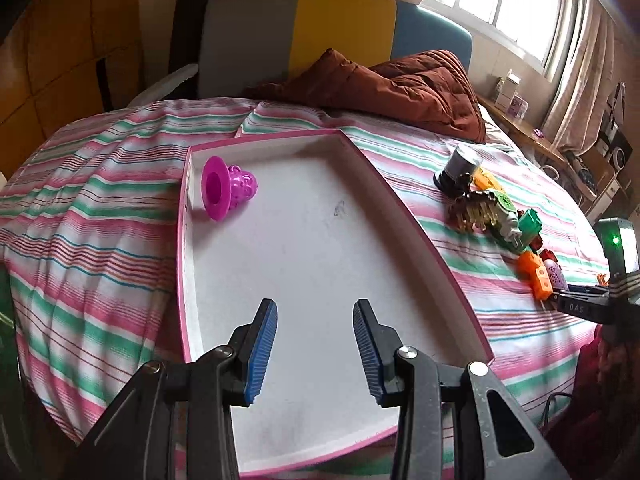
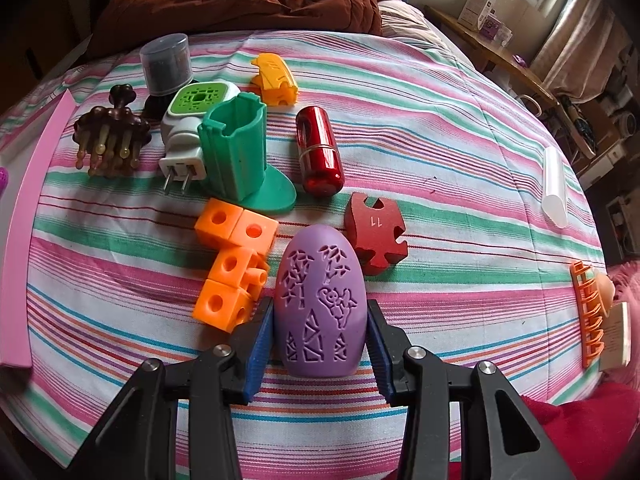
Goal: Organize rigid objects
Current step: 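Carry the purple egg into the tray beside the magenta toy and open the right gripper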
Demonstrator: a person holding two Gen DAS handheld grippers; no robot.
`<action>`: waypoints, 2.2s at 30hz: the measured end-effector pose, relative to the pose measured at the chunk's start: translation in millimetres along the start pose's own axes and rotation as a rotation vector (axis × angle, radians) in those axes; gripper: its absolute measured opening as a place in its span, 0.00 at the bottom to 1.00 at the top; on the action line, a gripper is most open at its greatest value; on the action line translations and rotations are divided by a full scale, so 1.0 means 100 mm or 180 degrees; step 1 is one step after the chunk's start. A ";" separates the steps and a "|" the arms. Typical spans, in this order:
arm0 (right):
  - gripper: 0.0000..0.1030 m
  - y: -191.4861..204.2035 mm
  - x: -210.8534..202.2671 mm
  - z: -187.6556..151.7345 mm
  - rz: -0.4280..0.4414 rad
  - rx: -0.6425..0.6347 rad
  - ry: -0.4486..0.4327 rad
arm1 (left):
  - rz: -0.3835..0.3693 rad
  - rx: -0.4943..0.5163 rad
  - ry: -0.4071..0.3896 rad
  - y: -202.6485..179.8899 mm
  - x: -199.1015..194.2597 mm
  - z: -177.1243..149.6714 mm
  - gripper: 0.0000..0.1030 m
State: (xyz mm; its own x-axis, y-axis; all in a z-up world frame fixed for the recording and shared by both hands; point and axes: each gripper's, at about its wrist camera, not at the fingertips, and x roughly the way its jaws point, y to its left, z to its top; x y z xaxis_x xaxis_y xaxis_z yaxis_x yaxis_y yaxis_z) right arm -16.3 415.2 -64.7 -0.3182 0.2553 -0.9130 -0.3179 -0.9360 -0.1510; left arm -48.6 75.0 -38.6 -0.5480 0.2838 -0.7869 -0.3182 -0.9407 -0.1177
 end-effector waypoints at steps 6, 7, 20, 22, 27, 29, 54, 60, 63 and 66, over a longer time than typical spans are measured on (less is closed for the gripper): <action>0.43 -0.03 0.00 -0.02 0.0066 0.0054 0.0058 | 0.0027 0.0004 -0.0011 0.04 -0.06 -0.03 0.38; 0.43 -0.03 0.00 -0.03 0.0077 0.0058 0.0079 | 0.0028 0.0010 -0.0019 0.05 -0.07 -0.04 0.38; 0.43 0.35 -0.29 -0.41 0.0478 -0.0216 0.0262 | -0.0058 -0.0059 -0.0043 0.16 -0.14 -0.11 0.38; 0.43 0.47 -0.34 -0.47 0.0524 -0.0330 0.0231 | -0.0064 -0.0079 -0.0025 0.18 -0.12 -0.12 0.38; 0.43 0.65 -0.37 -0.48 0.0511 -0.0479 0.0121 | -0.0070 -0.0108 -0.0011 0.22 -0.12 -0.13 0.38; 0.44 0.64 -0.34 -0.44 0.0566 -0.0393 0.0098 | -0.0070 -0.0114 -0.0024 0.22 -0.13 -0.14 0.38; 0.43 1.93 -0.92 0.25 0.1337 -0.0982 -0.0578 | 0.0028 -0.0382 -0.0054 0.59 -0.28 -0.20 0.38; 0.43 2.40 -0.83 0.41 0.1391 -0.1179 -0.0488 | 0.0056 -0.0412 -0.0040 0.65 -0.26 -0.21 0.38; 0.43 2.52 -0.71 0.51 0.1384 -0.1183 -0.0436 | 0.0059 -0.0434 -0.0028 0.68 -0.25 -0.21 0.38; 0.43 2.63 -0.62 0.67 0.1384 -0.1136 -0.0385 | 0.0064 -0.0440 -0.0022 0.70 -0.24 -0.21 0.38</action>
State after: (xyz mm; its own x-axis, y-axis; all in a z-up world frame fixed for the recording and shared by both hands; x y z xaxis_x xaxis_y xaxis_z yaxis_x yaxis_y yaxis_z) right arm -140.0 168.9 -22.5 -0.4589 -0.1650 -0.8730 0.1794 -0.9796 0.0908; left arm -41.5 -1.8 -40.8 -0.5585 0.2655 -0.7858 -0.1977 -0.9627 -0.1847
